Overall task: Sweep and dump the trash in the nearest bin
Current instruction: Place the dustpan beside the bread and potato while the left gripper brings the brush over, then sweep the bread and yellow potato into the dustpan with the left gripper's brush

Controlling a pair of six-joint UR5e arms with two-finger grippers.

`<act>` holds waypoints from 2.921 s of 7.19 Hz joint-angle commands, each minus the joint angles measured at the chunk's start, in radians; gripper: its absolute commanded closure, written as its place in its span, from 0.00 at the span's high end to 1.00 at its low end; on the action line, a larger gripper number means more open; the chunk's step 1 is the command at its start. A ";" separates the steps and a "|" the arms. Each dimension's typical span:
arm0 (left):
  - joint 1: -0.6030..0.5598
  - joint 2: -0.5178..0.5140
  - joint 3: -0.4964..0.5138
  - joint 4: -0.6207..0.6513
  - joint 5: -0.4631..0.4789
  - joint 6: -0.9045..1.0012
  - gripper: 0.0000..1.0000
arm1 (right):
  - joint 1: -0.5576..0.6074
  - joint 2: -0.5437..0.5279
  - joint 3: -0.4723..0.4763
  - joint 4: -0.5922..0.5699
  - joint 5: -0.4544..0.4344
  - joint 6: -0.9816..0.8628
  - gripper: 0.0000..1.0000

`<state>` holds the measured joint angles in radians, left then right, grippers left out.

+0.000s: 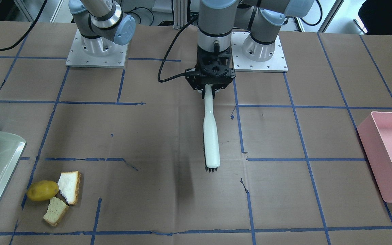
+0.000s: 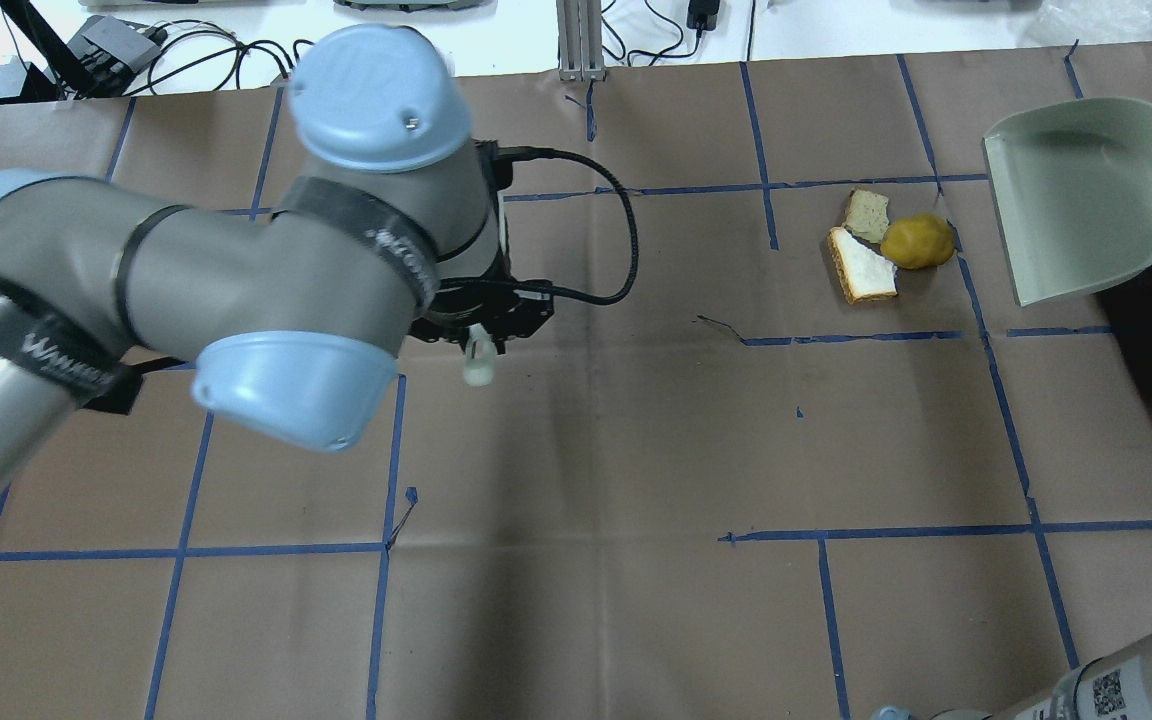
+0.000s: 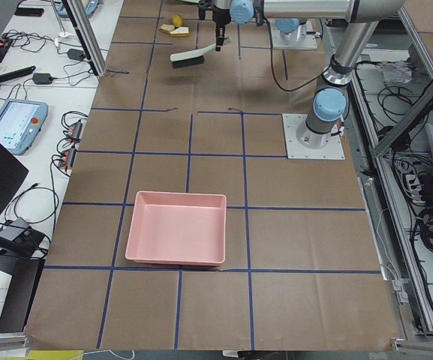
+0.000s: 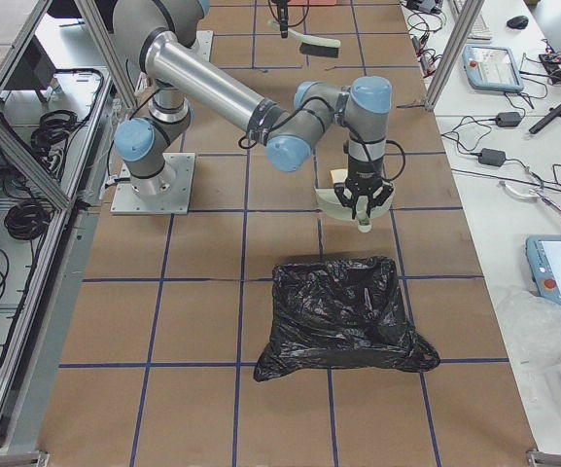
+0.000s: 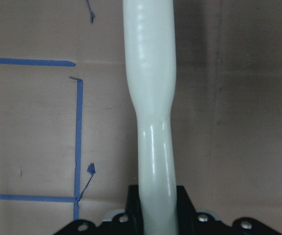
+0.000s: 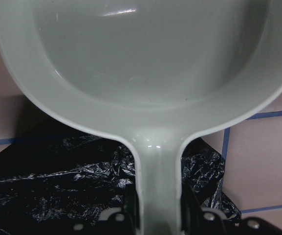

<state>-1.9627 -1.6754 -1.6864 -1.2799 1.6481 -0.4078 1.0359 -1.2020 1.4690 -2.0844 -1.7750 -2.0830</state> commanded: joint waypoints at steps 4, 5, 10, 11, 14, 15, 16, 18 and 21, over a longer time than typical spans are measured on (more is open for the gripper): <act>-0.241 -0.551 0.591 -0.036 0.101 -0.223 0.00 | -0.010 0.140 -0.015 -0.075 0.018 -0.040 0.00; -0.278 -0.652 0.731 -0.045 0.113 -0.224 0.01 | -0.011 0.148 -0.015 -0.075 0.020 -0.037 0.00; -0.335 -0.840 0.879 -0.009 0.161 -0.240 0.00 | 0.006 0.188 -0.007 -0.080 0.063 -0.023 0.00; -0.346 -0.842 0.883 -0.009 0.127 -0.240 0.00 | 0.006 0.202 -0.009 -0.080 0.075 -0.022 0.00; -0.386 -0.885 0.915 -0.009 0.118 -0.244 0.00 | 0.010 0.197 -0.010 -0.080 0.075 -0.022 0.00; -0.400 -0.885 0.916 -0.009 0.099 -0.244 0.00 | 0.012 0.196 -0.010 -0.077 0.075 -0.022 0.00; -0.407 -0.891 0.918 -0.009 0.063 -0.244 0.00 | 0.012 0.196 -0.010 -0.077 0.075 -0.022 0.00; -0.409 -0.920 0.950 0.042 -0.043 -0.250 0.00 | 0.021 0.194 -0.010 -0.079 0.074 -0.022 0.00; -0.410 -0.975 1.039 0.096 -0.209 -0.281 0.00 | 0.021 0.191 -0.010 -0.079 0.074 -0.022 0.00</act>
<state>-2.3720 -2.6339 -0.6790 -1.1939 1.4932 -0.6690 1.0564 -1.0093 1.4588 -2.1629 -1.7011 -2.1046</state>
